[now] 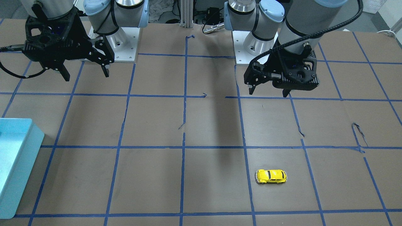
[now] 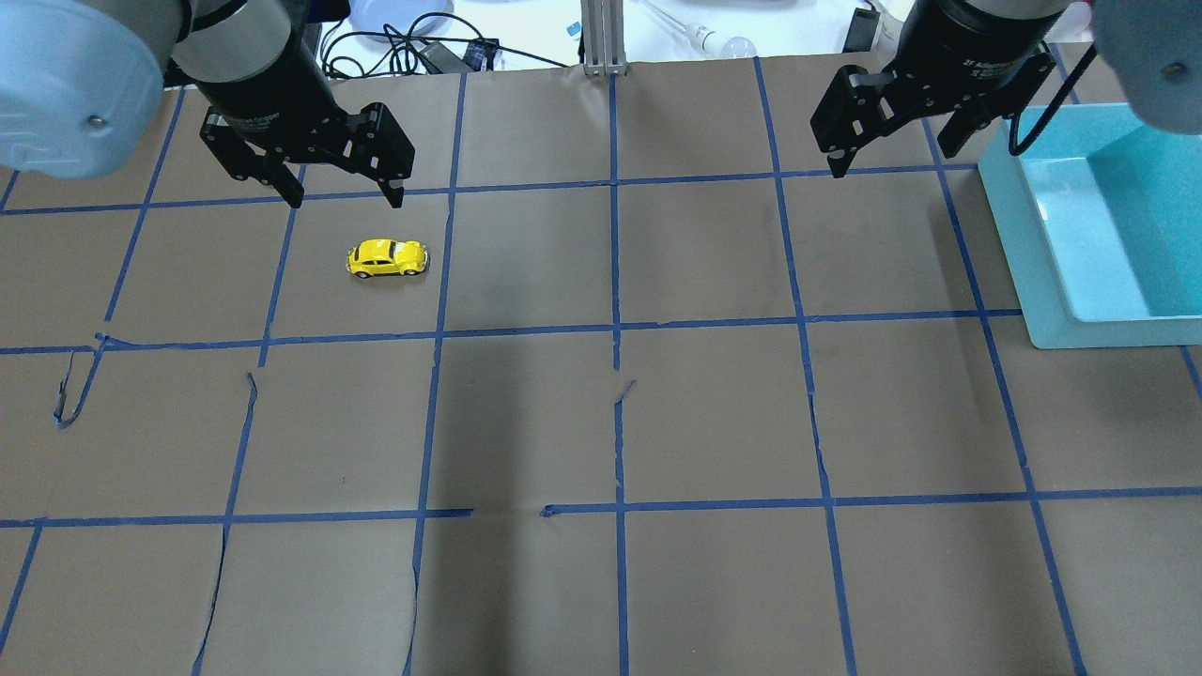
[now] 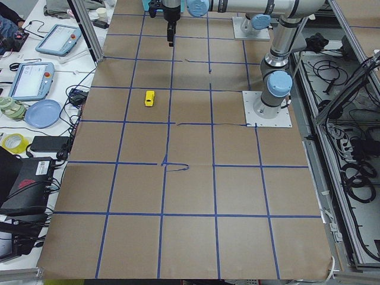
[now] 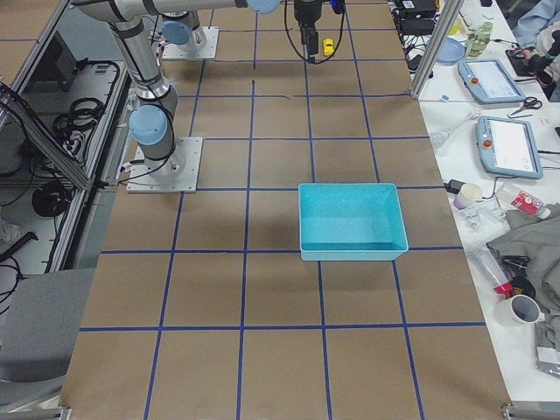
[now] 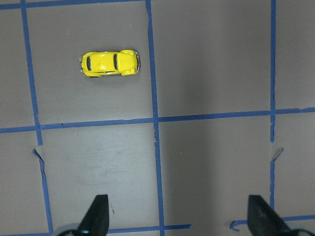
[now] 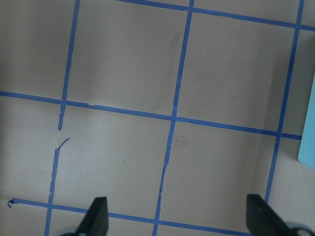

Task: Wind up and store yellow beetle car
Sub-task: 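Move the left gripper over the small yellow beetle car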

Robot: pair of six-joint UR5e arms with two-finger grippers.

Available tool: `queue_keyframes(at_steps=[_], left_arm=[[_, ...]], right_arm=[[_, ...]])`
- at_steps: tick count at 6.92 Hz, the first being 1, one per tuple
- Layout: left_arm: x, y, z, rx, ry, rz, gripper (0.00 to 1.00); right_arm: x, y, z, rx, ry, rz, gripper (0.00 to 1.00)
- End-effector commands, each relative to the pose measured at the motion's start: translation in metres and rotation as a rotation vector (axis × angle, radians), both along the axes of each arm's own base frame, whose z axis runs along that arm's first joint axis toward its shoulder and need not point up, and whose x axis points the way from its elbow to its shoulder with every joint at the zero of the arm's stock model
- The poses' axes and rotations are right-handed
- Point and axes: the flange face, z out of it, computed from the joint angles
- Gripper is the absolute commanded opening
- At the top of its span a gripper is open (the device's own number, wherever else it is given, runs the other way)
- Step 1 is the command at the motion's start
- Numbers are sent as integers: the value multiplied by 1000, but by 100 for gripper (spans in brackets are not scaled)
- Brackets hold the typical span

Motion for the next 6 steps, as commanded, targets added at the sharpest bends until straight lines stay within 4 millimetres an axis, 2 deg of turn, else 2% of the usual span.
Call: queue_keyframes(at_steps=[1, 6], left_arm=[[7, 4, -3, 8, -13, 10, 100], [15, -2, -8, 11, -13, 25, 100]], right_arm=[[0, 0, 0, 0, 0, 0, 100], [0, 0, 0, 0, 0, 1, 100]])
